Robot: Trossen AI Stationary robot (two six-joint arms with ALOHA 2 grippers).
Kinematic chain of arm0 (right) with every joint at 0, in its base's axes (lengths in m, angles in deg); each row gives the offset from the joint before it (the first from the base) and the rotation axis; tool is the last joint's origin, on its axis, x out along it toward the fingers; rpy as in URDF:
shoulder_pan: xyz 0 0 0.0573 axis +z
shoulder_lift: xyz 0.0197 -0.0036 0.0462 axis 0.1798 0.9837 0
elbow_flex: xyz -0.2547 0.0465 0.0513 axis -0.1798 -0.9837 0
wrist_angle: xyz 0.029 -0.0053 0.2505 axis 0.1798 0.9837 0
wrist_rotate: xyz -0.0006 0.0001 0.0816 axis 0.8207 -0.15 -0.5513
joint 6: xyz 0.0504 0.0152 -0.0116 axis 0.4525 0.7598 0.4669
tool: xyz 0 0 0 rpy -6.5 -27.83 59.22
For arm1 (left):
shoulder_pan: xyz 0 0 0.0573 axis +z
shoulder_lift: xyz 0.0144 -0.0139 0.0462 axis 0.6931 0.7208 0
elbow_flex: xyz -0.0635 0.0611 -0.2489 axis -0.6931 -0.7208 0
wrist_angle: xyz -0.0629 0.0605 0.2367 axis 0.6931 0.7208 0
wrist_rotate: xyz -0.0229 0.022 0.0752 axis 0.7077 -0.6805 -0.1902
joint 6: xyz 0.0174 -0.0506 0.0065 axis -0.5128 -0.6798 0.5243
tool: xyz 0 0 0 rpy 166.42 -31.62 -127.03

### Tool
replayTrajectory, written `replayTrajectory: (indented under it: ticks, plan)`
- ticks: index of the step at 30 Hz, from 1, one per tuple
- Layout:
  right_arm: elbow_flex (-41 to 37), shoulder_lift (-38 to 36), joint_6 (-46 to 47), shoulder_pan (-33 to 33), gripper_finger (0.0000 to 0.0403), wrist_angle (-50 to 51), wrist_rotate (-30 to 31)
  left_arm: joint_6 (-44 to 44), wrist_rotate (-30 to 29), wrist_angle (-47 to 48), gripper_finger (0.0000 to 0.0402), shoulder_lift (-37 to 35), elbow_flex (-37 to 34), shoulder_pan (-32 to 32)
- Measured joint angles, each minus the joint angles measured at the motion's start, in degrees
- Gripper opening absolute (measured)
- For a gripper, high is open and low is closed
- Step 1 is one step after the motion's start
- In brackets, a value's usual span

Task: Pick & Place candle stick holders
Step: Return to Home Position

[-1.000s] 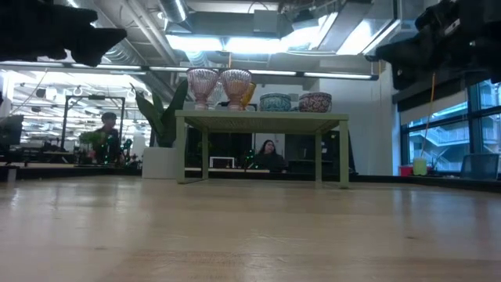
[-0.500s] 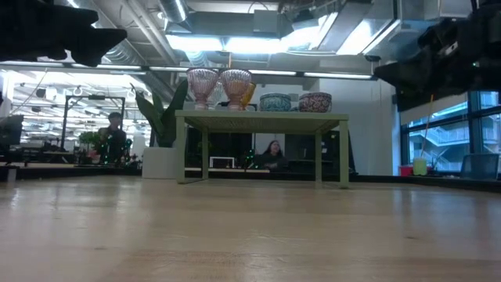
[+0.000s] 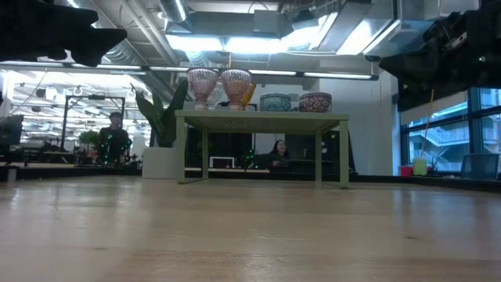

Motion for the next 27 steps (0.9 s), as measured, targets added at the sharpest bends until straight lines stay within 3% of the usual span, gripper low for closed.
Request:
replayTrajectory:
  ticks: [4,12,22,27]
  plan:
    - [0.00,-1.83,2.01,0.02,0.0013,0.08,1.06,0.02,0.00,0.00,0.0342,0.00,0.00,0.00]
    - [0.00,-3.42,4.07,5.17,0.0008,4.67,10.69,0.07,0.00,-0.01,0.0342,0.00,0.00,0.00]
    - [0.04,-5.34,1.26,13.27,0.0018,9.63,11.97,0.09,0.00,0.00,0.0342,0.00,0.00,0.00]
    - [0.04,-5.19,1.01,15.15,0.0018,10.53,5.30,0.09,0.00,0.00,0.0342,0.00,0.00,0.00]
